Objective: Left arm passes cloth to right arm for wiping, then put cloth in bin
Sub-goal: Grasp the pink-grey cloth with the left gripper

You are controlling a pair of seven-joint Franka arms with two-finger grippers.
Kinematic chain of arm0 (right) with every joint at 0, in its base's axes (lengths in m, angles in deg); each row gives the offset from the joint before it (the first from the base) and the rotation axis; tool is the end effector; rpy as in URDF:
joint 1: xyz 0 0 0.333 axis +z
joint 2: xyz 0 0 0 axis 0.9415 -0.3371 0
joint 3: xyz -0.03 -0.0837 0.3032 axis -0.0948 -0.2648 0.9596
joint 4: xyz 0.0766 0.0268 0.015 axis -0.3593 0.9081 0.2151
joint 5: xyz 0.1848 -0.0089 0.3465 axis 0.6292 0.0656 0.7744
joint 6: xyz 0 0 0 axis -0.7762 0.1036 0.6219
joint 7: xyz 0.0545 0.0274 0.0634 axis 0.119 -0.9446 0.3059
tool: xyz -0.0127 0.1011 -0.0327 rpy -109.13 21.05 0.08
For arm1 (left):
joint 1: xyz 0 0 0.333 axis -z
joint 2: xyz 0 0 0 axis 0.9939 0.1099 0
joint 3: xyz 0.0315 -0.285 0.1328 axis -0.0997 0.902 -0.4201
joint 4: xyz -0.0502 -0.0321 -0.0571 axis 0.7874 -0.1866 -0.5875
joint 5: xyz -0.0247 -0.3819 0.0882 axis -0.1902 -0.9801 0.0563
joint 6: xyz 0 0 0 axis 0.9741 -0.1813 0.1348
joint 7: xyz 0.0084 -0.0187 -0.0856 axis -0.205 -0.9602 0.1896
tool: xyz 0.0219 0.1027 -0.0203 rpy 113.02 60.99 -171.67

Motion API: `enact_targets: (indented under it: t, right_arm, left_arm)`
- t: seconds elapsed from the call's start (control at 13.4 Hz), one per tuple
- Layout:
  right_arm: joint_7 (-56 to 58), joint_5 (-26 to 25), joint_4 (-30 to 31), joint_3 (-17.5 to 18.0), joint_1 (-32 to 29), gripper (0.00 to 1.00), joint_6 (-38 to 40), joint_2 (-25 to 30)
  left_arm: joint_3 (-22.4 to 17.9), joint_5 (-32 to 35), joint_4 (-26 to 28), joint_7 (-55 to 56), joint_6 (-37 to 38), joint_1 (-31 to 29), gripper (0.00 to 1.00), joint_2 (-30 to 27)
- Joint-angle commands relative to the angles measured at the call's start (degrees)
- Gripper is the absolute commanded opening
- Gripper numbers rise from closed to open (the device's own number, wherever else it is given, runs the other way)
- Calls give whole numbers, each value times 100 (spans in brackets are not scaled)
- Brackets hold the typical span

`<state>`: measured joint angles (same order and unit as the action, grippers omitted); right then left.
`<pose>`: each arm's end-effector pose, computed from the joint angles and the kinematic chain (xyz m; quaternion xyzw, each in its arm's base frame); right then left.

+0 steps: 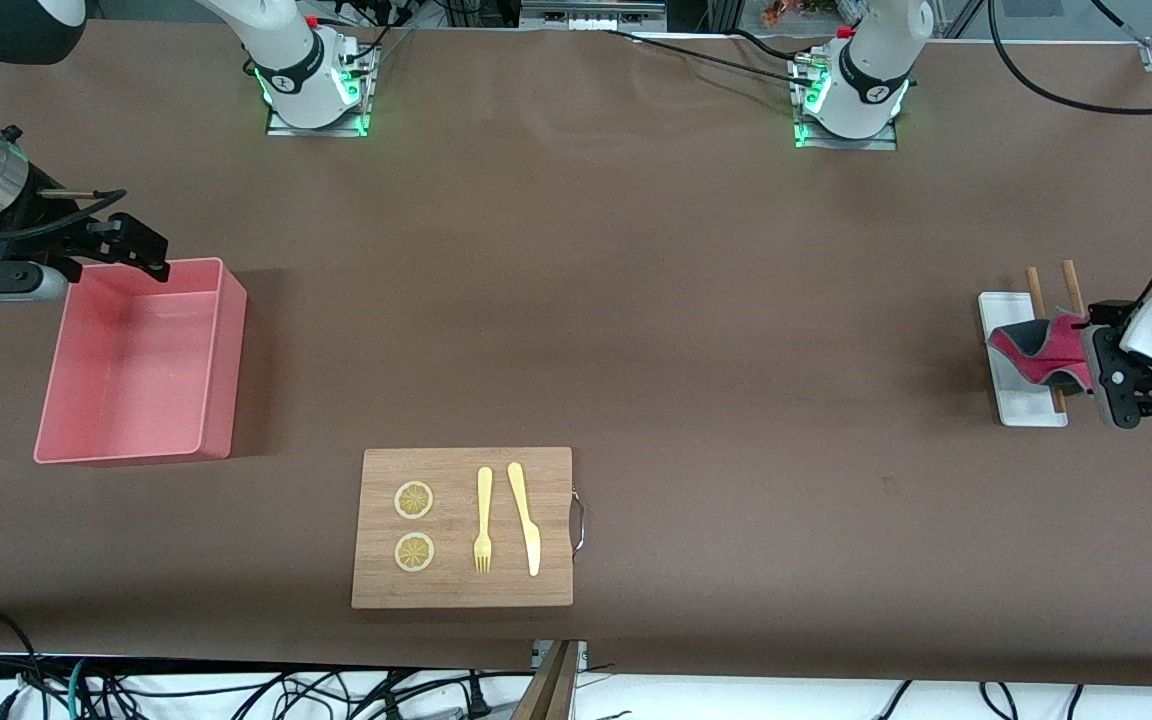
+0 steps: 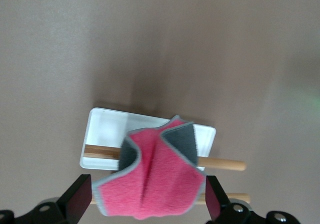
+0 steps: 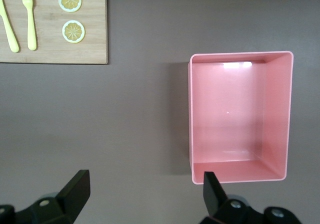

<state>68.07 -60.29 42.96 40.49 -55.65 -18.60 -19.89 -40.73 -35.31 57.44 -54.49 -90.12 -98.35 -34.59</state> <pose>0.5755 0.0546 0.5863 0.9998 0.0177 -0.0041 0.0118 0.6403 0.1857 0.3462 0.7723 -0.6128 -0.1499 0.0746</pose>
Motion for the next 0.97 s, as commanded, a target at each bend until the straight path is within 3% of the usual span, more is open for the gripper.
enact_targets:
  t: [0.0, 0.37, 0.45, 0.52, 0.6, 0.82, 0.9]
  right_arm:
    - [85, -49, -127, 17, 37, 100, 430, -13]
    - [120, -23, -127, 87, 38, 100, 484, 119]
    - [268, -14, -127, 87, 46, 100, 527, 75]
    - [409, -14, -127, 87, 46, 100, 606, 83]
    - [454, -14, -127, 131, 46, 100, 633, 92]
    - [446, 82, -127, 298, 46, 100, 686, 92]
    - [437, 161, -110, 333, 46, 100, 686, 92]
  left_arm:
    - [48, -6, -325, -619, -106, -125, 100, 265]
    - [48, -41, -308, -664, -115, -222, 100, 415]
    - [39, -41, -290, -664, -107, -222, 93, 415]
    - [39, -32, -273, -673, -98, -230, 75, 415]
    - [39, -6, -281, -734, -89, -230, 47, 415]
    - [39, -32, -281, -919, -80, -230, 6, 415]
    - [39, -32, -281, -971, -72, -239, 0, 415]
